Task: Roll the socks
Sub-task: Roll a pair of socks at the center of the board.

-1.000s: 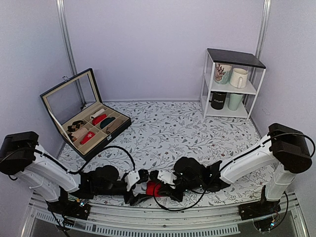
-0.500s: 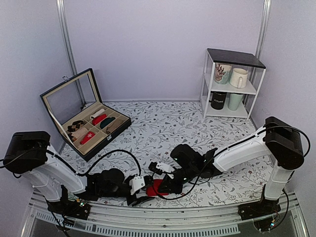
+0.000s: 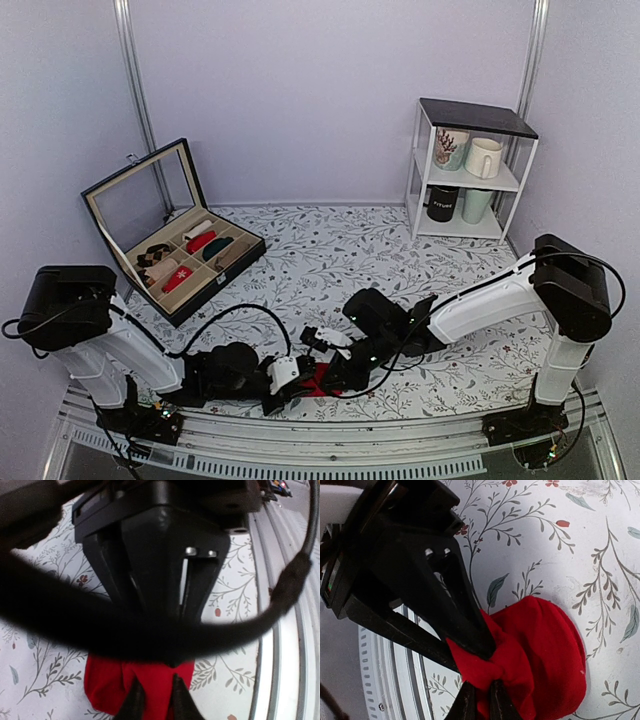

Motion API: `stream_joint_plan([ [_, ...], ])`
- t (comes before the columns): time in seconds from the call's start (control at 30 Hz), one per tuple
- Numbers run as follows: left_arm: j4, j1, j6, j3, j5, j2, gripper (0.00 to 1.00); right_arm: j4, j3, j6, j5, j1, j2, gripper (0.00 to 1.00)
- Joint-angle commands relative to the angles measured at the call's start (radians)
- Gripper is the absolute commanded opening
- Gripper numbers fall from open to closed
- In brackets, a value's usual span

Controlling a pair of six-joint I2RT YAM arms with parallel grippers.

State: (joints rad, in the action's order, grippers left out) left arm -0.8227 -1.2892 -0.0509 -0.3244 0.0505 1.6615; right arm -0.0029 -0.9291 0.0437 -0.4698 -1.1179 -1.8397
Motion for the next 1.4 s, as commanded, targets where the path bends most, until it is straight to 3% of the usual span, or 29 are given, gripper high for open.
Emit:
stream_joint_plan([
  [0.0, 0.000, -0.010, 0.034, -0.018, -0.028, 0.051, 0.00, -0.183, 0.030, 0.009, 0.065, 0.004, -0.082, 0.15],
  [0.1, 0.017, -0.008, 0.062, -0.017, -0.023, 0.058, 0.00, -0.182, 0.013, 0.003, 0.083, 0.006, -0.075, 0.20],
  [0.2, 0.055, -0.004, 0.103, -0.014, -0.026, 0.054, 0.00, -0.147, 0.015, -0.006, 0.145, 0.006, -0.032, 0.34],
  [0.47, 0.099, 0.041, 0.220, 0.024, -0.104, 0.037, 0.00, 0.274, 0.290, -0.155, 0.257, -0.031, 0.275, 0.54],
  [0.83, 0.122, 0.058, 0.252, 0.007, -0.161, 0.086, 0.00, 0.344, 0.293, -0.253, 0.254, -0.078, 0.252, 0.57],
  [1.27, 0.122, 0.067, 0.250, 0.004, -0.182, 0.100, 0.00, 0.346, 0.240, -0.233, 0.270, -0.122, 0.106, 0.56],
  [1.37, 0.121, 0.068, 0.252, 0.003, -0.191, 0.107, 0.00, 0.346, 0.237, -0.229, 0.293, -0.122, 0.092, 0.52],
])
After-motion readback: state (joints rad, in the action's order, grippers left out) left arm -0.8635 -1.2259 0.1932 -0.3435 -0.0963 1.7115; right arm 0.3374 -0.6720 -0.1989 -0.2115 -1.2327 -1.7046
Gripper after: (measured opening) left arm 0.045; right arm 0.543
